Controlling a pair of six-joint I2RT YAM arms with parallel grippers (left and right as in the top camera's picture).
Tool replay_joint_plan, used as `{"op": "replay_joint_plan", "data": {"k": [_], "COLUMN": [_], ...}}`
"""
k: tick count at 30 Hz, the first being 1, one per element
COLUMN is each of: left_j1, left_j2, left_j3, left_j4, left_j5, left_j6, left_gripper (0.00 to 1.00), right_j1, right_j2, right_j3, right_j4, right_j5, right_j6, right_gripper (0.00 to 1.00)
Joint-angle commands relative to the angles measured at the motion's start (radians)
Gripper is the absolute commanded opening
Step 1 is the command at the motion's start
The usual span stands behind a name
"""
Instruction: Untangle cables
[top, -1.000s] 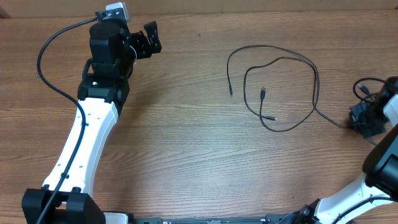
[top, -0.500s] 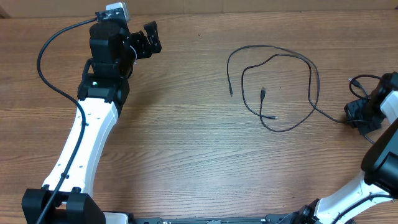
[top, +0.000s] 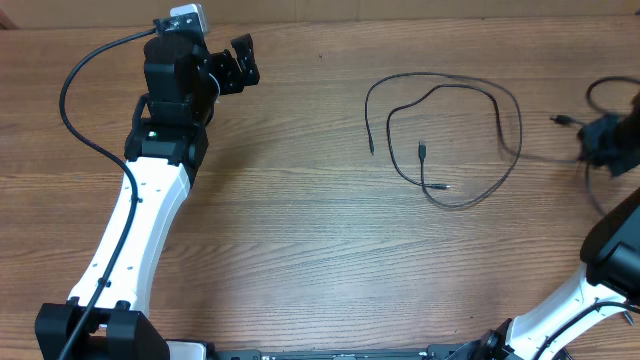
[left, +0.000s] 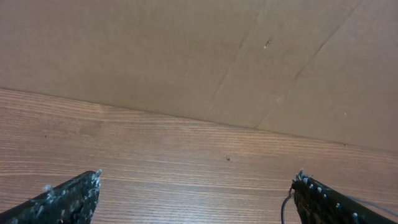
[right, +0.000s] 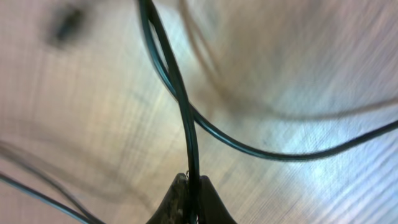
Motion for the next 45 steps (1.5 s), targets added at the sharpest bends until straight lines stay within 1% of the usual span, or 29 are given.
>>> {"op": "replay_joint_plan", "data": {"k": [1, 10, 22, 24, 27, 33, 35, 39, 45], "left_j1": [0.001, 0.001, 0.000, 0.001, 0.000, 0.000, 0.000, 0.000, 0.000], "left_j2": [0.009, 0.009, 0.050, 0.056, 0.057, 0.057, 0.057, 0.057, 0.057], "left_j3": [0.006, 0.006, 0.006, 0.006, 0.006, 0.006, 0.006, 0.006, 0.006], "left_j4": [0.003, 0.003, 0.003, 0.007, 0.035, 0.108, 0.118, 0.128, 0.166], "left_j5": [0.007, -0.001, 0.004, 0.003, 0.004, 0.004, 0.004, 0.011, 0.038], "left_j6": [-0.007, -0.006, -0.008, -0.028, -0.049, -0.048, -0.048, -0.048, -0.048], "left_gripper": [1.00, 1.00, 1.00, 1.00, 1.00, 1.00, 1.00, 1.00, 1.00], "right_j1": [0.009, 0.065, 0.130, 0.135, 0.140, 0.140, 0.140, 0.140, 0.140], "right_j2": [-0.051, -0.056, -0.056, -0.056, -0.056, -0.058, -0.058, -0.058, -0.049], "right_j3": [0.137, 0.425, 0.657, 0.700, 0.777, 0.936, 0.983, 1.036, 1.034], "right_j4": [-0.027, -0.077, -0.067, -0.067, -0.067, -0.068, -0.067, -0.066, -0.059], "right_j5": [-0.004, -0.008, -0.008, -0.008, -0.008, 0.000, 0.003, 0.087, 0.237], "right_j6": [-0.028, -0.053, -0.053, -0.053, -0.053, -0.055, -0.077, -0.092, -0.160], "right_gripper": [0.04, 0.04, 0.04, 0.04, 0.04, 0.04, 0.04, 0.04, 0.04]}}
